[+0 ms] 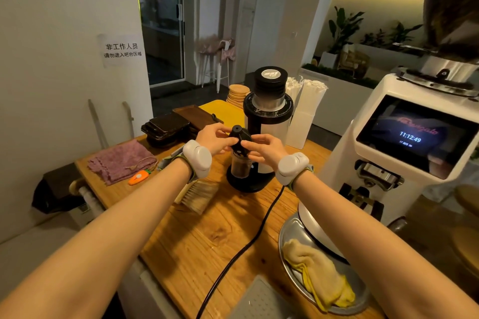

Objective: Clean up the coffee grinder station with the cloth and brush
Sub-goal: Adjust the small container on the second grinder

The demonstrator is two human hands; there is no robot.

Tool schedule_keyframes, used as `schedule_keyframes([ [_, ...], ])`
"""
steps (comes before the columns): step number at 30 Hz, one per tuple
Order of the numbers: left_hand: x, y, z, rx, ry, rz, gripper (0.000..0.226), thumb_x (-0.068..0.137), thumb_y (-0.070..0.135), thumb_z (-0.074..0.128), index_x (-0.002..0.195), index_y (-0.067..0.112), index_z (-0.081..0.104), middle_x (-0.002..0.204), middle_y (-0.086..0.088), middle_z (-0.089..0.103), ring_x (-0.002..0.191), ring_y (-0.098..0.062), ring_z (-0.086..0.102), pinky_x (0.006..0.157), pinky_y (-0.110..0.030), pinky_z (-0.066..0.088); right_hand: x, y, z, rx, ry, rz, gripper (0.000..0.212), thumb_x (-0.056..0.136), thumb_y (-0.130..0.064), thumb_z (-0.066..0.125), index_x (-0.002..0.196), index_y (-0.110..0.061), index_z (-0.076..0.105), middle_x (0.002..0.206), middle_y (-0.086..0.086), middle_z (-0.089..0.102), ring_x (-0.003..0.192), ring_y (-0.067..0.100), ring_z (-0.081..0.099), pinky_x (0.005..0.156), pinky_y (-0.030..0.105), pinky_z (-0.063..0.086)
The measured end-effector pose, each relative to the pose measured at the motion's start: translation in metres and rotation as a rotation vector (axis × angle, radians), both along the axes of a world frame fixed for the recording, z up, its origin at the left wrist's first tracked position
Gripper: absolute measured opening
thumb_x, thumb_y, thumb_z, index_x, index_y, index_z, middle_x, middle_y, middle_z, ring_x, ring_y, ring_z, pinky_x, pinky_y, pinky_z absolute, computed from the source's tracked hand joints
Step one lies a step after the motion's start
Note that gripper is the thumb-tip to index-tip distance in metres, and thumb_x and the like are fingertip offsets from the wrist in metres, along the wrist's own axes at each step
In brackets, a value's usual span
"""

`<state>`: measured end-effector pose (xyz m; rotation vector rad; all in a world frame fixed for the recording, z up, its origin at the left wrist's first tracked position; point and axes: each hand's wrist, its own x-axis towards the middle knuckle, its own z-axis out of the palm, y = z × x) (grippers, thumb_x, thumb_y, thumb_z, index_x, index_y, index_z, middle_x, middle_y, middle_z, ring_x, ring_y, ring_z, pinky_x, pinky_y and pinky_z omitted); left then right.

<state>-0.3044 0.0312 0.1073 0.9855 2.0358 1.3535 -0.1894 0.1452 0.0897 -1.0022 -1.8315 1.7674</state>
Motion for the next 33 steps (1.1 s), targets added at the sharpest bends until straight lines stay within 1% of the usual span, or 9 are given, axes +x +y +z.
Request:
schedule_keyframes([
  [3,-0.001,-0.001,-0.006,-0.037,0.0,0.001,0.045,0.085,0.015,0.067,0.127,0.007,0.054,0.12,-0.016,0.063,0.1,-0.029,0.067,0.089,-0.038,0.055,0.0,0.0,-0.005,-0.004,-0.023,0.004,0.057,0.079,-0.015,0.074,0.13,-0.006,0.05,0.133,0.013,0.054,0.119,0.031,0.056,0.093,0.035,0.052],
  [11,-0.007,0.003,-0.009,-0.021,-0.057,0.03,0.04,0.085,0.014,0.065,0.124,0.009,0.056,0.121,-0.015,0.063,0.101,-0.027,0.067,0.086,-0.035,0.055,-0.004,0.006,-0.01,0.026,-0.009,-0.062,0.054,0.077,-0.003,0.073,0.127,-0.004,0.052,0.131,0.015,0.055,0.121,0.03,0.055,0.092,0.035,0.051],
  [16,-0.01,0.003,-0.01,-0.048,-0.06,0.001,0.046,0.084,0.011,0.065,0.128,0.01,0.053,0.124,-0.015,0.06,0.104,-0.028,0.066,0.087,-0.035,0.054,-0.005,0.007,-0.01,0.038,-0.026,-0.036,0.053,0.077,-0.004,0.073,0.126,-0.005,0.052,0.131,0.014,0.056,0.121,0.03,0.055,0.092,0.037,0.051],
  [21,-0.009,0.006,-0.013,-0.07,-0.067,0.001,0.053,0.083,0.009,0.066,0.133,0.01,0.047,0.127,-0.015,0.058,0.107,-0.029,0.064,0.091,-0.04,0.053,-0.003,0.004,-0.009,0.071,-0.052,-0.035,0.052,0.079,-0.006,0.072,0.127,-0.007,0.052,0.131,0.013,0.056,0.121,0.029,0.055,0.083,0.032,0.051],
  [25,-0.006,0.006,-0.013,-0.061,-0.081,0.025,0.06,0.083,0.013,0.068,0.136,0.011,0.042,0.124,-0.014,0.059,0.106,-0.028,0.065,0.09,-0.038,0.054,0.001,0.001,-0.009,0.097,-0.095,-0.061,0.051,0.079,-0.008,0.072,0.126,-0.007,0.052,0.129,0.013,0.055,0.118,0.029,0.056,0.086,0.035,0.052],
  [28,-0.005,0.006,-0.013,-0.058,-0.091,0.036,0.064,0.083,0.015,0.068,0.139,0.013,0.037,0.123,-0.014,0.061,0.105,-0.027,0.065,0.087,-0.037,0.053,0.005,-0.001,-0.01,0.08,-0.123,-0.084,0.046,0.08,-0.006,0.071,0.123,-0.006,0.052,0.121,0.013,0.058,0.112,0.028,0.059,0.08,0.031,0.052],
  [30,-0.005,0.005,-0.014,-0.076,-0.09,0.026,0.065,0.083,0.016,0.068,0.14,0.013,0.036,0.124,-0.013,0.06,0.106,-0.027,0.065,0.087,-0.037,0.054,0.008,-0.002,-0.01,0.071,-0.155,-0.07,0.039,0.081,-0.003,0.069,0.118,-0.005,0.055,0.112,0.012,0.059,0.102,0.026,0.061,0.072,0.027,0.053],
  [31,-0.005,0.004,-0.014,-0.084,-0.087,0.023,0.066,0.083,0.016,0.068,0.14,0.013,0.036,0.125,-0.013,0.059,0.106,-0.027,0.065,0.088,-0.037,0.054,0.009,-0.003,-0.01,0.061,-0.17,-0.054,0.031,0.082,-0.003,0.068,0.112,-0.005,0.058,0.104,0.011,0.06,0.092,0.024,0.062,0.066,0.024,0.053],
  [33,-0.005,0.002,-0.016,-0.098,-0.078,0.021,0.065,0.083,0.016,0.069,0.14,0.013,0.037,0.125,-0.012,0.059,0.106,-0.027,0.064,0.089,-0.037,0.054,0.011,-0.004,-0.011,0.016,-0.196,-0.024,0.01,0.083,-0.003,0.067,0.088,-0.009,0.061,0.091,0.009,0.058,0.072,0.018,0.06,0.06,0.021,0.051],
])
